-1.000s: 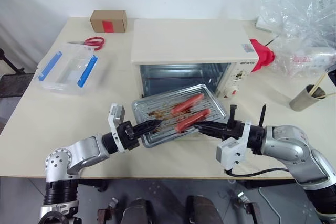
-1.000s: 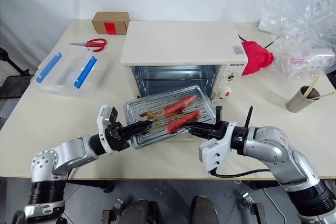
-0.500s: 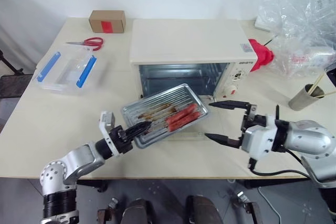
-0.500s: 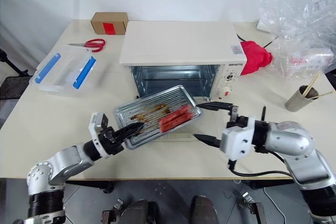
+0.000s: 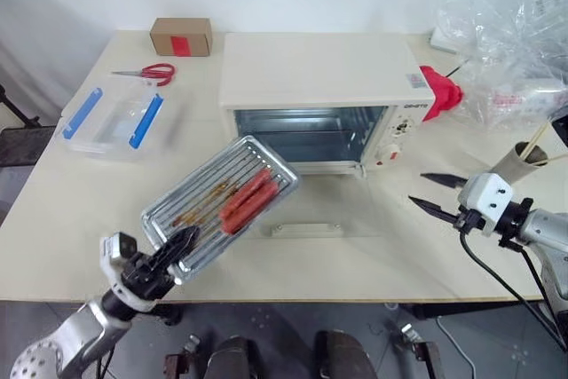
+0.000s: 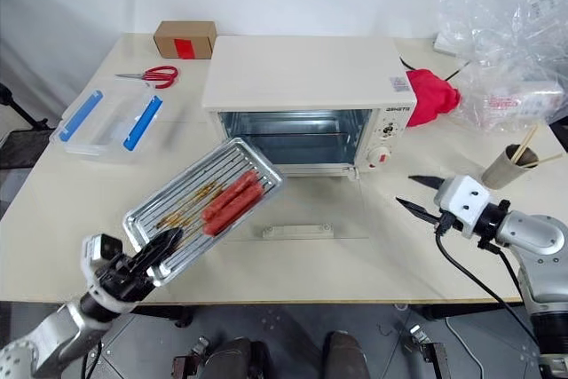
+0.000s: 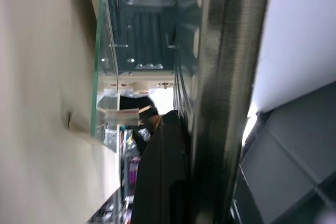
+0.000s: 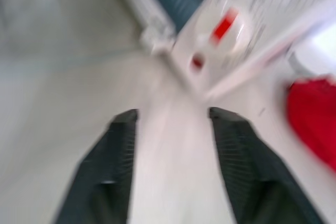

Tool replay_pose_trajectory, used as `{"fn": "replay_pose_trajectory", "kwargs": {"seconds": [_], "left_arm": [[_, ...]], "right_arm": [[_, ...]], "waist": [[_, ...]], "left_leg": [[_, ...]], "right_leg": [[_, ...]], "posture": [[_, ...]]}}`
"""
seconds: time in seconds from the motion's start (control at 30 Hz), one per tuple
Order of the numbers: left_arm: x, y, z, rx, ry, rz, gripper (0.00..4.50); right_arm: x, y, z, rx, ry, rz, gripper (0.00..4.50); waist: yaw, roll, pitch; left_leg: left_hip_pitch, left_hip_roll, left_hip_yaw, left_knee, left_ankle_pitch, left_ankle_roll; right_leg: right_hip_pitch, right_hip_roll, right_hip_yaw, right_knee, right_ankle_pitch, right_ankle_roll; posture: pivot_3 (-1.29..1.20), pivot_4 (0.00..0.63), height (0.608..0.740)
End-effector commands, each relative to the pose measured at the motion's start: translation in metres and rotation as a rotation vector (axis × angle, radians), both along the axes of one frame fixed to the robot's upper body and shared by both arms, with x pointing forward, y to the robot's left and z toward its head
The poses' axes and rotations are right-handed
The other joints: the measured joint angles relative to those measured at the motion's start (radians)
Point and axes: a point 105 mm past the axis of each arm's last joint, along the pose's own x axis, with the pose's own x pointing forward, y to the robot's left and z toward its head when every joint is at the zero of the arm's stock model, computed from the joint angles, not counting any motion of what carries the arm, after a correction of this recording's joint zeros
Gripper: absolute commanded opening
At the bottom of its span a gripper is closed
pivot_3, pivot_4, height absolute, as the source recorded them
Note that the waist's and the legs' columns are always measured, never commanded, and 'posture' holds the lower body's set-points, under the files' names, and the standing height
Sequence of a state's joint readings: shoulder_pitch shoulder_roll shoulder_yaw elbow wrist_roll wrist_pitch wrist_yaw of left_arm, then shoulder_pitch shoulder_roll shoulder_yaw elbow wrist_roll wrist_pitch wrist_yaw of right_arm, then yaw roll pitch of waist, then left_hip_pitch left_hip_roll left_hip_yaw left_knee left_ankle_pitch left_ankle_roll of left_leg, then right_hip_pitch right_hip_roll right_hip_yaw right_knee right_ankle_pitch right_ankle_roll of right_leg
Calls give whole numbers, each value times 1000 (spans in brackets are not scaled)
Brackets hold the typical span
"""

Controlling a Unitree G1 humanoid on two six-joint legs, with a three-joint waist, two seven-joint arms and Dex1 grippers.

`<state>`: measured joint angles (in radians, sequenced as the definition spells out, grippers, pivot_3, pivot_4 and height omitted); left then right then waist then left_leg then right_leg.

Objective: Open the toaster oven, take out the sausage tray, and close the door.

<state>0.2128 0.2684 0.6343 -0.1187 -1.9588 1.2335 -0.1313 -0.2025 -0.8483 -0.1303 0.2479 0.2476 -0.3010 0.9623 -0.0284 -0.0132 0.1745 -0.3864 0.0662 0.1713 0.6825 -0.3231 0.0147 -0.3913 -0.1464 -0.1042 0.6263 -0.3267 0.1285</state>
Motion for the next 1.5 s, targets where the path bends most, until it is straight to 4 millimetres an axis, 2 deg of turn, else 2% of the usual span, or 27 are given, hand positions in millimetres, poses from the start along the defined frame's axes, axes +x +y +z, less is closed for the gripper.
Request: {"fn": "replay_pose_trajectory", "kwargs": {"seconds": [0.03, 0.1, 0.23, 0.47, 0.77, 0.93, 1.07, 1.2, 1.33, 1.5], "left_arm": [[-10, 3, 3, -4, -2, 108, 0], [-15, 4, 0, -15, 25, 202, 0], [-29, 3, 1, -40, 58, 335, 0], [-42, -4, 1, -50, 118, 417, 0], [-24, 19, 12, -132, 129, 638, 0], [-8, 30, 19, -182, 131, 702, 0], [2, 47, 27, -212, 109, 765, 0], [12, 44, 27, -214, 113, 727, 0], [14, 38, 24, -178, 106, 668, 0], [14, 39, 23, -173, 98, 662, 0]], "right_arm": [[5, 2, -6, 5, 17, 23, 798], [7, 5, -17, 12, 71, 48, 31], [16, 17, -34, 38, 180, 88, 7], [21, 26, -37, 52, 204, 134, 7], [18, 39, -42, 64, 228, 226, 7], [19, 45, -45, 112, 283, 237, 7], [19, 55, -45, 153, 316, 271, 7], [14, 67, -41, 227, 359, 333, 7], [11, 78, -28, 314, 363, 374, 7], [9, 79, -9, 385, 318, 383, 7]], "waist": [[-3, 0, 0], [-3, 1, 0], [-3, 0, 0], [-10, 0, -1], [-28, -1, 0], [-21, -1, -1], [-6, -1, -1], [1, 0, -1], [4, 0, -1], [6, 0, -1]], "left_leg": [[0, 0, 0, 0, 0, 0], [1, 0, 1, 0, 0, 0], [1, 0, 1, 1, 0, 0], [0, -1, 3, 2, -2, 4], [0, -2, 5, 4, -7, 9], [0, -2, 3, 7, -7, 9], [0, 0, 1, 10, -7, 9], [0, 0, 1, 11, -8, 9], [-1, 0, 0, 11, -8, 9], [-1, -1, -1, 12, -8, 9]], "right_leg": [[0, 0, 0, 0, 0, 0], [-1, 0, 1, 0, 0, -1], [0, 0, 1, -1, 0, -1], [1, -3, 2, -4, -1, -2], [2, -4, 4, -7, 0, 0], [4, -3, 2, -7, 1, 1], [4, -1, 0, -5, 1, 1], [7, -2, 0, -5, 1, 0], [7, -1, -1, -5, 1, 0], [7, -2, -1, -6, 0, 0]], "posture": [[0, 150, 740], [0, 150, 740], [0, 150, 740], [0, 150, 740], [0, 150, 740], [0, 150, 740], [0, 150, 740], [0, 150, 740], [0, 150, 740], [0, 150, 740]]}}
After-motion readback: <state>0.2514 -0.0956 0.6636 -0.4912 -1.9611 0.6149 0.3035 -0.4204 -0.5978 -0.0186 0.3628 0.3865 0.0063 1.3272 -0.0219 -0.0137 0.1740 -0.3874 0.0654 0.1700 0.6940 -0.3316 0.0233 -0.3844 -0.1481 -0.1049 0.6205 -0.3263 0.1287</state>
